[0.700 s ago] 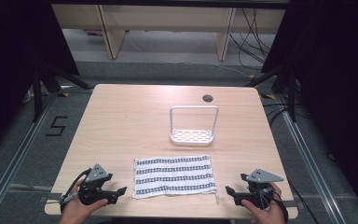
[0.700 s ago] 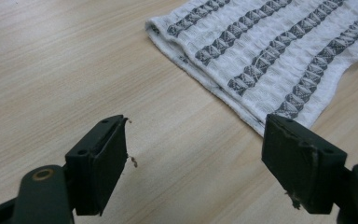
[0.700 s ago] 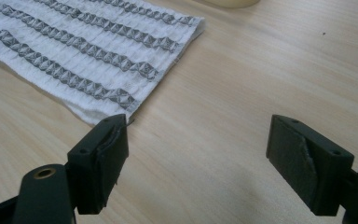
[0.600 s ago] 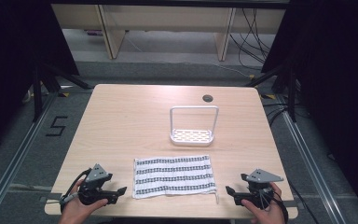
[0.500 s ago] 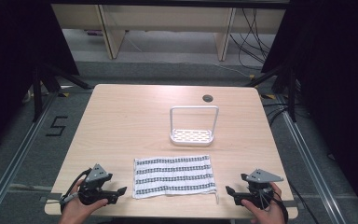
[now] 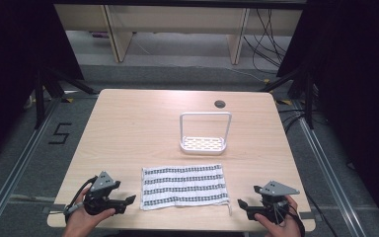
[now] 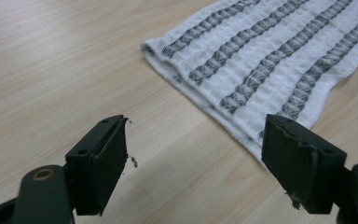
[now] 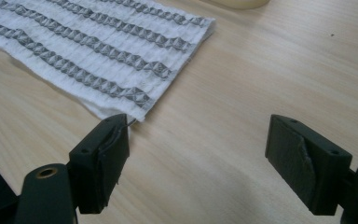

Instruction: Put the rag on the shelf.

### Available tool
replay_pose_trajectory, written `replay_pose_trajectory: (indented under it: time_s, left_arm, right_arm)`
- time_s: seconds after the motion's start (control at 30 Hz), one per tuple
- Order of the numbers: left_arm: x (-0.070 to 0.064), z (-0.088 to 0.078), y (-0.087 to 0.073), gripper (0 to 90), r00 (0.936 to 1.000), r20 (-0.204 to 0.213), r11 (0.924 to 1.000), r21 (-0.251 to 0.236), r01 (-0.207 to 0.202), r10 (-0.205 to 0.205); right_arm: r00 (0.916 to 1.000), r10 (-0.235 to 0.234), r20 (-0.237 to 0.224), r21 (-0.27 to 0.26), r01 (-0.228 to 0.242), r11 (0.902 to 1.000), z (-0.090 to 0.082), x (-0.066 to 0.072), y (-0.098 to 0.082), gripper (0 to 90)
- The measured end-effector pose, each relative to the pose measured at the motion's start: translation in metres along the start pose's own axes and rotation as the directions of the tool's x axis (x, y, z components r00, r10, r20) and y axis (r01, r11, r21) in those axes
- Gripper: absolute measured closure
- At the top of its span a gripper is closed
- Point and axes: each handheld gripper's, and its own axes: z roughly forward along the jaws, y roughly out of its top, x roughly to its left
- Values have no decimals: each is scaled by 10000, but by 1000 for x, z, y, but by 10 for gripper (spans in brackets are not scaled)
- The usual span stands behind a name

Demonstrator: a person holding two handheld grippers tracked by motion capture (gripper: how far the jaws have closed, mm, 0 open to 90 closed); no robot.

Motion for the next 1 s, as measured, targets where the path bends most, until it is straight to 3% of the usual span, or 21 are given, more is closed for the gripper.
replay_pose_trajectory:
  time_s: [0.03,0.07,0.17,0.27,0.3,0.43,0.5,0.6,0.7,0.77,1.0]
  left_arm:
    - [-2,1,3,219,10000,33,10000,14,8,-8]
    - [-4,2,5,219,9999,76,9999,-36,-150,150]
    - [-10,8,14,219,9987,226,9989,88,-455,453]
    - [-16,14,24,218,9969,381,9975,126,-690,684]
    - [-18,17,29,218,9957,453,9966,156,-810,803]
    - [-23,28,43,219,9934,701,9957,111,-919,909]
    - [-25,34,51,219,9916,801,9946,165,-1027,1011]
    - [-26,43,62,220,9896,1031,9946,161,-1024,1002]
    - [-28,52,75,222,9856,1439,9956,159,-921,889]
    - [-31,57,82,223,9837,1461,9940,140,-1085,1053]
    - [-47,78,105,234,9721,1875,9891,150,-1466,1412]
  right_arm:
    - [9997,253,-68,55,-252,9997,-1,5,0,231]
    - [9998,-161,-66,12,161,9999,0,4,0,236]
    - [9997,-115,-225,17,116,9999,-2,10,1,243]
    - [9989,-404,-238,-45,403,9992,-2,12,2,244]
    - [9991,-276,-336,-26,275,9996,-2,14,3,246]
    - [9984,-533,-174,-58,532,9986,-2,16,4,256]
    - [9994,-288,-201,17,288,9996,-2,18,4,259]
    - [9987,-482,-192,-13,482,9988,-1,18,5,266]
    - [9975,-606,-372,-129,602,9981,1,19,6,280]
    - [9981,-578,-222,-19,578,9983,1,21,7,286]
    - [9968,-697,-392,248,707,9972,8,28,9,307]
